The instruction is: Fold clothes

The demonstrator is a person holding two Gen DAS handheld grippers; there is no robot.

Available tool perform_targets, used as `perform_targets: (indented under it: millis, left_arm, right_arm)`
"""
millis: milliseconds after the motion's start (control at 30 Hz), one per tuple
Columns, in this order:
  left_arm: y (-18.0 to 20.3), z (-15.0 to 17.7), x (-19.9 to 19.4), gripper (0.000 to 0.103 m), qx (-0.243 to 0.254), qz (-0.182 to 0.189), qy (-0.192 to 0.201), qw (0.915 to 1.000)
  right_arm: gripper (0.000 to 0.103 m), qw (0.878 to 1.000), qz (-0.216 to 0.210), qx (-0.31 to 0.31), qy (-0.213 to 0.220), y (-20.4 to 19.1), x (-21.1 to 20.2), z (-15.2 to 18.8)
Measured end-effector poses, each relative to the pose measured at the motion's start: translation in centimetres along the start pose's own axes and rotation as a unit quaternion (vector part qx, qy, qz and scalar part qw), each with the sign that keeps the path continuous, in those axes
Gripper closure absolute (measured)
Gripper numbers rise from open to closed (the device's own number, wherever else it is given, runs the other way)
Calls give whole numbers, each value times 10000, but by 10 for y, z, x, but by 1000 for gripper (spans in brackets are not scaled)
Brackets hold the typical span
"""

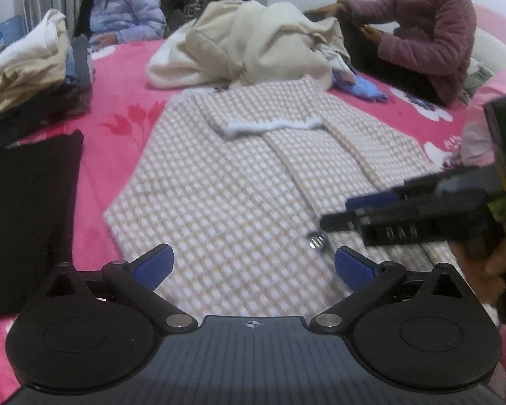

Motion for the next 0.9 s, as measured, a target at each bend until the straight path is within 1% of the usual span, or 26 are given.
perform_targets:
  millis: [167, 267, 400, 500, 633, 700, 800, 900]
  left_arm:
    - [6, 17, -15, 0, -24, 230, 80, 9997]
    - [8, 30, -19, 0, -5, 227, -91, 9997]
    - [5, 55, -25, 0, -58, 282, -454, 9986]
    - [-3, 73, -33, 0, -139, 215, -668, 9974]
    - [-14, 92, -43, 0, -242, 84, -857, 9960]
    - [-18, 100, -48, 0, -375, 70, -922, 9950]
    - [-24, 114, -49, 0, -694, 193, -1057, 9918]
    - [-25, 121, -46, 0, -814, 273, -1096, 9903]
  right_arm:
    - [51, 10000, -67, 62, 16, -2, -5, -1]
    - [51, 9999, -143, -31, -16, -8, -6, 1]
    - [49, 9996, -251, -94, -63, -16, -5, 1]
    - [48, 9994, -301, -133, -84, -22, -4, 1]
    - [47, 9989, -396, -201, -131, -30, -4, 1]
    - [47, 9985, -443, -267, -151, -33, -3, 2]
    - [47, 9979, -522, -332, -171, -39, -1, 2]
    - [47, 9975, -573, -335, -234, -45, 3, 2]
Point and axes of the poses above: each gripper's, at about its wrist camera, not at the fingertips, and x roughly the way its jaws point, y to its right, z to its underside, the point moved 5 cm from there along x, roughly the way its jaws point, and after that the axes turned 2 degrees about -z, right-handed, at the moved point
